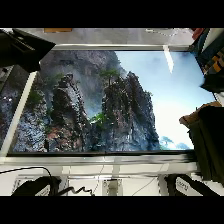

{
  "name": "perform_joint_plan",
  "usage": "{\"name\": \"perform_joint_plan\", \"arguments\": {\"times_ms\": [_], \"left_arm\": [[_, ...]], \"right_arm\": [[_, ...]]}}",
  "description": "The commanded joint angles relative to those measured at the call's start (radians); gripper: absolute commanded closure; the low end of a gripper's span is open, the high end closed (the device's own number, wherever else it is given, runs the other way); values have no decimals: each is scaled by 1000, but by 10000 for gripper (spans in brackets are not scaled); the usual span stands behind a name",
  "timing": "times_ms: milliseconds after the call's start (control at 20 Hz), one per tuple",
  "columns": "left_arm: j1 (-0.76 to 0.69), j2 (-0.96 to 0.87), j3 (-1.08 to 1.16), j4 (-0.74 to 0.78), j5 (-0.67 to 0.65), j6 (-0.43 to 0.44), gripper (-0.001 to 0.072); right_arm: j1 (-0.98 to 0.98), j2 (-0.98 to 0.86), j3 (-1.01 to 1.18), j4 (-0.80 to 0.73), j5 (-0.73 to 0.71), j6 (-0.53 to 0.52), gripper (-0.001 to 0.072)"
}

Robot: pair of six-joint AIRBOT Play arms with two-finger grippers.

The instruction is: Fold the clothes and pants, and hang the long-sleeved shirts on hangers.

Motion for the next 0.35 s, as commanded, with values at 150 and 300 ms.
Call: {"name": "perform_joint_plan", "arguments": {"times_ms": [150, 300], "left_arm": [[0, 0, 0, 0, 0, 0, 698], [0, 0, 0, 0, 0, 0, 698]], "right_arm": [[280, -23, 0, -173, -38, -43, 691], [281, -22, 0, -146, -40, -43, 691]]}}
